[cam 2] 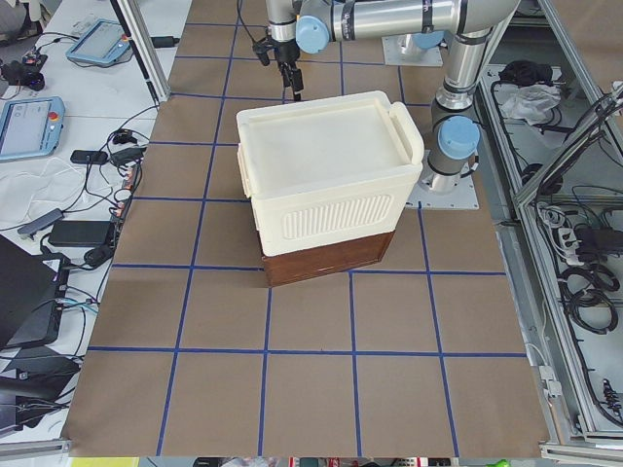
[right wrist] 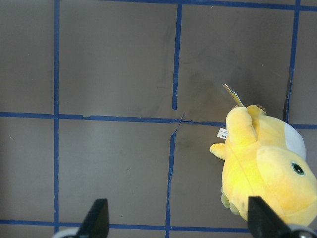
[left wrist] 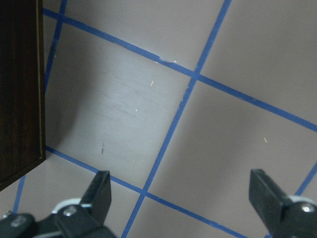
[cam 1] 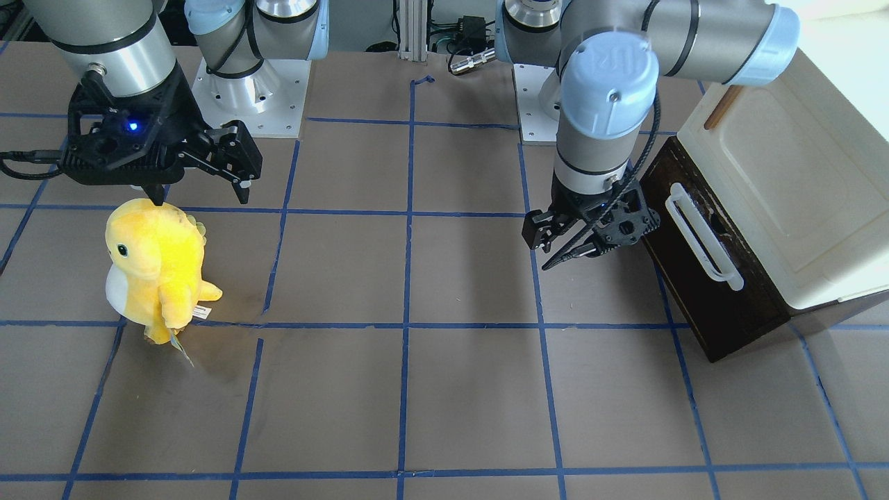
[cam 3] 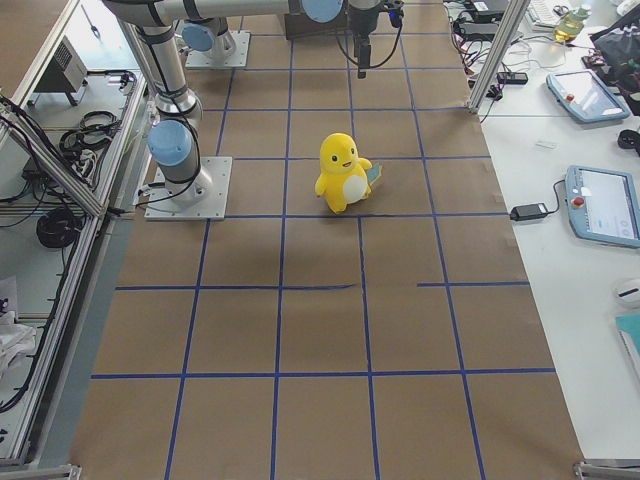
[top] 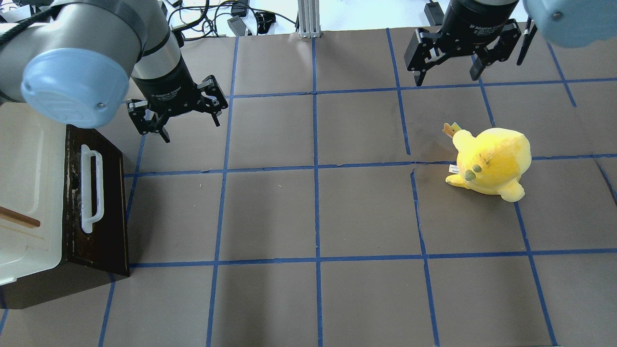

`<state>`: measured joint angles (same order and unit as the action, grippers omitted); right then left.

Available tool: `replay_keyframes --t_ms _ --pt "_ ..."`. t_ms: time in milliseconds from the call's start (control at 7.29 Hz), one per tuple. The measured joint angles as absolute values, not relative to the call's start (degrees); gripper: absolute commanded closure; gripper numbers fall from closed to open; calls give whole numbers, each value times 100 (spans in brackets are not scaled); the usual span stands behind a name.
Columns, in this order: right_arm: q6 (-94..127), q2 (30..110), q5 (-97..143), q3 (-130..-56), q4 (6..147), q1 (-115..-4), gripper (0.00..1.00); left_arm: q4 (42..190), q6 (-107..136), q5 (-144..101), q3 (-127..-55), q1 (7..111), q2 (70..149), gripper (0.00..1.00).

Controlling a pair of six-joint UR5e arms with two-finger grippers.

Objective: Pull drawer sideways
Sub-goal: 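Move the left gripper down toward the white handle of the wooden drawer, then lower the left gripper around the white drawer handle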

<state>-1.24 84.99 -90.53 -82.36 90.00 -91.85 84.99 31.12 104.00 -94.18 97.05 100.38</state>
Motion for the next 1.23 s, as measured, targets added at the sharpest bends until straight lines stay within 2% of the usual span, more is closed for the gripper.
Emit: replay_keyframes --t_ms 823,1234 --pt "-123 8499 -9053 -8235 9000 -9184 0 9305 3238 14397 -9970 9884 10920 0" --pt "-123 8499 -9053 -8235 9000 -9185 0 9316 3232 15237 -10360 9877 11199 0"
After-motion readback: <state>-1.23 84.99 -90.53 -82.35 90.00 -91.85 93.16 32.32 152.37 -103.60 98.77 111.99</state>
